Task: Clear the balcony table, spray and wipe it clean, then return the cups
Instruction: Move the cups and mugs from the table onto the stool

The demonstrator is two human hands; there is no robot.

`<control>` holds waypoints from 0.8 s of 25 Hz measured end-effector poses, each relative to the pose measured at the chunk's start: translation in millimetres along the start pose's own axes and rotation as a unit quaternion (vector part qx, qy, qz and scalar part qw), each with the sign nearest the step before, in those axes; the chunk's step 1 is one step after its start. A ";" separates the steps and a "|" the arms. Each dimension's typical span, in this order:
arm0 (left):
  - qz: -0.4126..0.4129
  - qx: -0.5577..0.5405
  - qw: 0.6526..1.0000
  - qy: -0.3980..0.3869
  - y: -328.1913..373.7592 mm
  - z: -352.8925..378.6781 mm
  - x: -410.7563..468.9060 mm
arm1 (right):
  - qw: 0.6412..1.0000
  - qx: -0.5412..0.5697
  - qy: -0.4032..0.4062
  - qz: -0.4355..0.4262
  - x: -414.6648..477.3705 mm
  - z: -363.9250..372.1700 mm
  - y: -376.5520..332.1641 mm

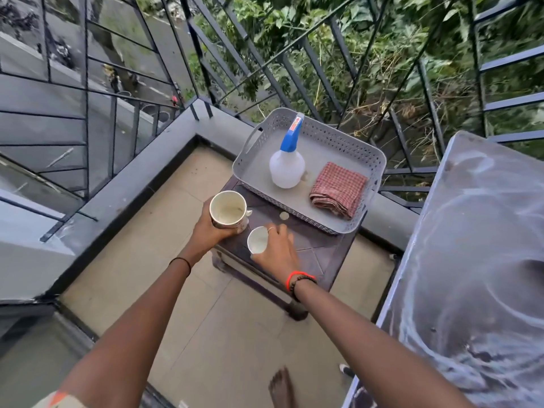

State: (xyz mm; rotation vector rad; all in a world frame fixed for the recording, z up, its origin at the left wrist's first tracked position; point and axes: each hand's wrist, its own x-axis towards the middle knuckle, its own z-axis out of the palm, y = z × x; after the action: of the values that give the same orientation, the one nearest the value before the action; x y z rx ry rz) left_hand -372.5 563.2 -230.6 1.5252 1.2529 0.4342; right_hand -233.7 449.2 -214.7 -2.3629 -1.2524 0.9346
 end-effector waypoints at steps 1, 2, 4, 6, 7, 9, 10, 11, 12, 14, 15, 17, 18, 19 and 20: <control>0.001 0.008 1.000 -0.004 0.8 -1.5 2.4 | 1.000 -0.002 0.003 0.002 0.8 1.0 -1.7; 0.008 0.016 1.000 -0.006 -0.6 -2.4 5.6 | 1.000 -0.004 0.002 0.004 1.5 1.8 -3.1; 0.021 0.029 0.999 -0.008 -0.4 -3.0 9.9 | 1.000 -0.005 -0.003 0.006 2.8 2.3 -5.7; 0.036 0.041 0.998 -0.012 -1.4 -3.0 11.0 | 1.000 0.010 -0.014 0.017 2.9 2.4 -7.1; 0.043 0.054 0.998 -0.010 -1.5 -3.1 10.1 | 0.999 0.025 -0.019 0.025 1.8 1.0 -7.3; 0.043 0.064 0.997 -0.003 -3.7 -3.9 5.1 | 0.998 0.055 -0.027 0.034 -0.1 -2.1 -6.5; 0.024 0.062 0.998 0.010 -6.5 -4.3 0.1 | 0.997 0.065 -0.027 0.037 -1.8 -4.9 -4.9; -0.008 0.065 0.997 0.035 -7.7 -4.2 -8.6 | 0.996 0.071 -0.025 0.039 -4.0 -8.5 -2.6; -0.037 0.070 0.994 0.071 -11.1 -3.6 -19.3 | 0.996 0.076 -0.018 0.042 -6.9 -13.5 -0.1; -0.063 0.057 0.982 0.168 -15.6 2.0 -43.9 | 0.995 0.085 -0.001 0.050 -12.9 -26.5 4.7; -0.062 0.034 0.974 0.217 -14.3 7.5 -56.7 | 0.994 0.094 0.010 0.054 -16.9 -34.9 7.9; -0.049 -0.013 0.954 0.295 0.3 24.2 -80.0 | 0.989 0.132 0.034 0.059 -27.1 -55.6 16.0; -0.035 -0.029 0.946 0.320 10.7 34.8 -89.1 | 0.986 0.152 0.047 0.055 -33.1 -67.2 20.8; -0.017 -0.041 0.941 0.337 23.8 45.9 -96.7 | 0.982 0.169 0.062 0.049 -39.0 -78.6 25.3; 0.008 -0.054 0.937 0.345 39.0 58.5 -103.2 | 0.979 0.183 0.080 0.044 -46.9 -92.3 31.8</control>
State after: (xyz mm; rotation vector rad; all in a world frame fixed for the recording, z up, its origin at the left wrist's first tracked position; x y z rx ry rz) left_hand -347.1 450.0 -184.6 1.3254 1.7121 1.0979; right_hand -171.0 395.5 -144.5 -2.1645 -0.8381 0.8916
